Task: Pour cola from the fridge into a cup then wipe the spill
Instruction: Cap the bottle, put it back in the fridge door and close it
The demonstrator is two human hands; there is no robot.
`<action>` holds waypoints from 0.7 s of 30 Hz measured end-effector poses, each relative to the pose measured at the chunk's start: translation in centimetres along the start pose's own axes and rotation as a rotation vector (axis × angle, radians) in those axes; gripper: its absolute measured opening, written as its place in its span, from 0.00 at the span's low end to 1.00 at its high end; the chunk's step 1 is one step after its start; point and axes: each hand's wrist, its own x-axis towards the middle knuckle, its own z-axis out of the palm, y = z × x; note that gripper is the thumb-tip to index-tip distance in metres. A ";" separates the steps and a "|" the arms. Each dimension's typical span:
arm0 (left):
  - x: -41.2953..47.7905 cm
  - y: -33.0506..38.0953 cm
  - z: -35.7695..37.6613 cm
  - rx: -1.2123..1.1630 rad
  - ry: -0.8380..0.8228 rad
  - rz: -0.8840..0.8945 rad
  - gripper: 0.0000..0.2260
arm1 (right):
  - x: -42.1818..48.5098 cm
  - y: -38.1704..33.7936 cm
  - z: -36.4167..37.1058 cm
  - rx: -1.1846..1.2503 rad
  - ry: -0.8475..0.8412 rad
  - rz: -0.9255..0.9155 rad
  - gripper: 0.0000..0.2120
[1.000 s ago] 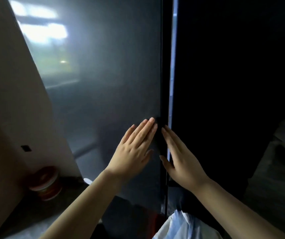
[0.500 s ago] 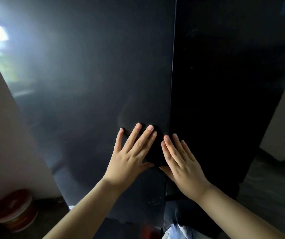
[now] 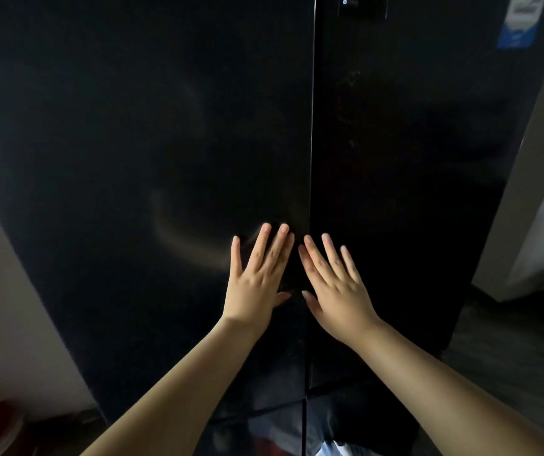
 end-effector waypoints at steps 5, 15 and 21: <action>1.2 0.3 1.4 0.071 -0.087 -0.041 0.48 | 1.7 0.2 0.8 -0.014 -0.072 0.028 0.37; 1.3 0.3 -1.7 -0.013 -0.214 -0.016 0.42 | 1.5 0.1 -1.5 0.169 -0.127 -0.004 0.30; -0.2 -0.7 -5.7 -0.425 -0.320 -0.155 0.33 | -0.9 -0.2 -3.4 0.298 -0.048 -0.021 0.23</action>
